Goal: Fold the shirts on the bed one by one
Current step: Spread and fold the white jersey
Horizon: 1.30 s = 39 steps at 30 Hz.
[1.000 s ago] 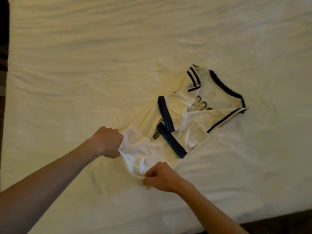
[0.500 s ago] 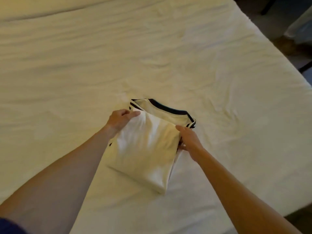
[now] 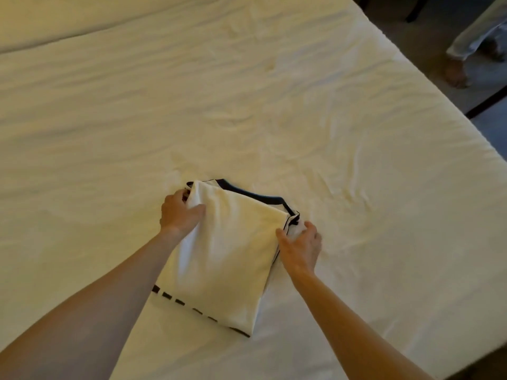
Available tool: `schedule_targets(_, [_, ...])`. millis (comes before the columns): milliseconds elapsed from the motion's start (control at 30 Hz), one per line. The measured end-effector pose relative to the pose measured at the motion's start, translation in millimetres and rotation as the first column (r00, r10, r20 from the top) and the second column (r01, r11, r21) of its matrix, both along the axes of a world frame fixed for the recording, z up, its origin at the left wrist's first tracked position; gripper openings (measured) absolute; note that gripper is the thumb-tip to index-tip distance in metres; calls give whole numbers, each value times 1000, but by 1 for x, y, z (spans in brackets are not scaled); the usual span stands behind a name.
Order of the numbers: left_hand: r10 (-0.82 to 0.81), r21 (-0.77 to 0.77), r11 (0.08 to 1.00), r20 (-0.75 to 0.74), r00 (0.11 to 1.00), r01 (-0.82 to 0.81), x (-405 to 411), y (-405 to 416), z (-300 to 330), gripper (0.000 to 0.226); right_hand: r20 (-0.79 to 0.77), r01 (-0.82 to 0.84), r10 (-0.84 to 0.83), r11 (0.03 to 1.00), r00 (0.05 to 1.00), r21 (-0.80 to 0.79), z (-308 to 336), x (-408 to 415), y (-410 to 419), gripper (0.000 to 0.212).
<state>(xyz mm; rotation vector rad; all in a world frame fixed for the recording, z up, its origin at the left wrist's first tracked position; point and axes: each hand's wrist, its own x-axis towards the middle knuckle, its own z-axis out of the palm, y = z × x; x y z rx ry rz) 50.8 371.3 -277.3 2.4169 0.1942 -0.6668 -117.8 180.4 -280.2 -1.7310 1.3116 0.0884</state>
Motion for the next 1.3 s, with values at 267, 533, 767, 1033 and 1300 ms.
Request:
schedule_targets(267, [-10,-2,1000,-167,986,10,6,-5,8,49,24,32,-45,919,999,394,-15,-28,17,39])
schedule_targets(533, [47,-260,961,-186,981,-96,-32,0,3,24,39,-87,78,932,996,352,-14,-43,-13,17])
schedule_targets(767, [-91,140,989,306,948,50,-65,-46,-2,59,65,-90,70,920,995,382,-9,-93,-44,39])
schedule_targets(1033, [-896,209,370,-176,407,905,-50,-177,4,109,42,-74,61,783,997,618,-1,-131,-15,31])
schedule_targets(1300, [-856,201,398,-269,441,895,-68,-212,7,42,64,-185,174,902,983,389,-8,-135,-9,5])
